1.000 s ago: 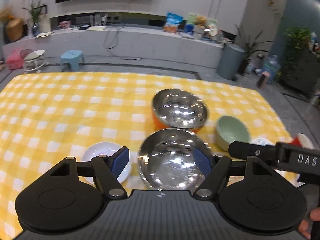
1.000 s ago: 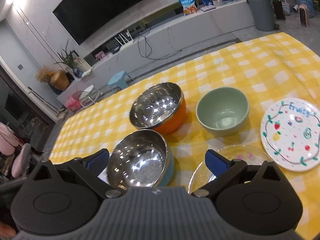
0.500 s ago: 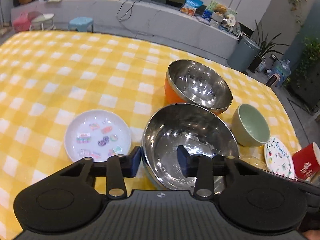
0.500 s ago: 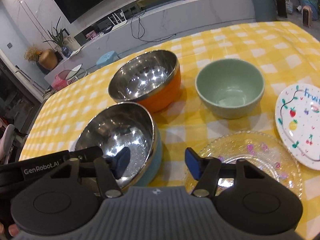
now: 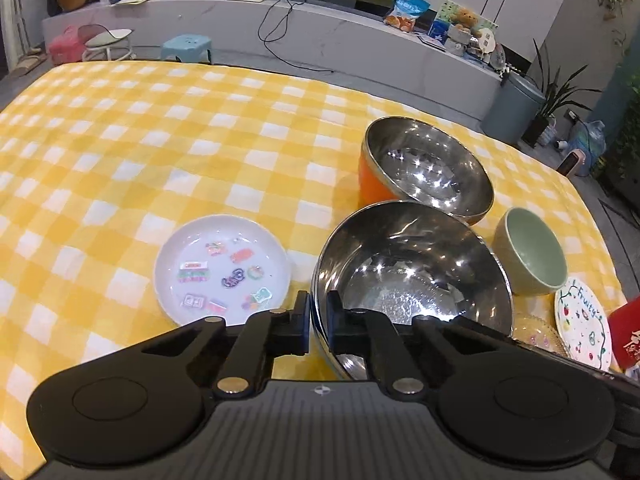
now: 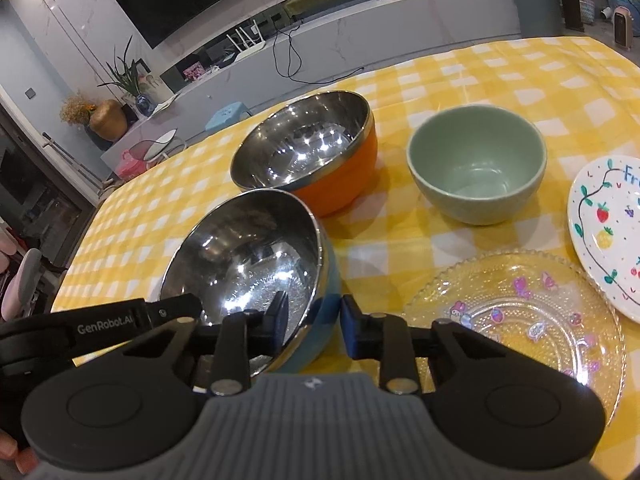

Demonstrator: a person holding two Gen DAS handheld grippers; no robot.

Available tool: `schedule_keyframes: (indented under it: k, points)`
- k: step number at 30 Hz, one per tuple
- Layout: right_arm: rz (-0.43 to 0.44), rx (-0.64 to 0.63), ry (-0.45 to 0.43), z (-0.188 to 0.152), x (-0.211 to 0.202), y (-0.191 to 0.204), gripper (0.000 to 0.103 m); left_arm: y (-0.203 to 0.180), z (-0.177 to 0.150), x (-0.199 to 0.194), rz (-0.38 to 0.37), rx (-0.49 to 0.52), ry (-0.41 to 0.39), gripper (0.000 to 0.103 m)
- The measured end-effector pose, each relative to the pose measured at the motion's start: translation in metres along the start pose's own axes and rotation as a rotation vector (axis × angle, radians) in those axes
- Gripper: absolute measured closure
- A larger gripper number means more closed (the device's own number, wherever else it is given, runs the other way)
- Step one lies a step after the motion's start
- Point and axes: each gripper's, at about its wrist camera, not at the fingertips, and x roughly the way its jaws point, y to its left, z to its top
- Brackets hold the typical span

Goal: Organize plates and bowls
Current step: 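Lift the blue steel bowl with both tools and carry it across the table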

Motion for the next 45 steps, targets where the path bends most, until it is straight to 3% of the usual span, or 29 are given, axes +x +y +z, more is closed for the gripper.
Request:
schedule_keyframes:
  k: [9, 18, 25, 29, 34, 38, 45]
  points:
    - [0.031, 0.007, -0.009, 0.002, -0.012, 0.002, 0.080, -0.002, 0.001, -0.019, 0.015, 0.027, -0.045, 0.097]
    - [0.088, 0.009, -0.029, 0.001, -0.043, 0.012, 0.080, 0.006, 0.007, -0.052, -0.014, 0.049, -0.021, 0.096]
    - [0.128, 0.029, -0.025, -0.007, -0.068, 0.025, 0.079, 0.015, 0.006, -0.073, -0.022, 0.126, 0.057, 0.095]
    - [0.146, 0.056, -0.036, -0.020, -0.081, 0.033, 0.077, 0.029, -0.004, -0.074, -0.071, 0.158, 0.129, 0.093]
    - [0.169, 0.096, 0.017, -0.038, -0.080, 0.033, 0.075, 0.048, -0.005, -0.066, -0.115, 0.144, 0.193, 0.095]
    - [0.184, 0.134, 0.069, -0.052, -0.076, 0.030, 0.075, 0.050, -0.011, -0.062, -0.120, 0.220, 0.232, 0.095]
    - [0.186, 0.162, 0.109, -0.068, -0.075, 0.028, 0.075, 0.051, -0.018, -0.053, -0.119, 0.258, 0.289, 0.096]
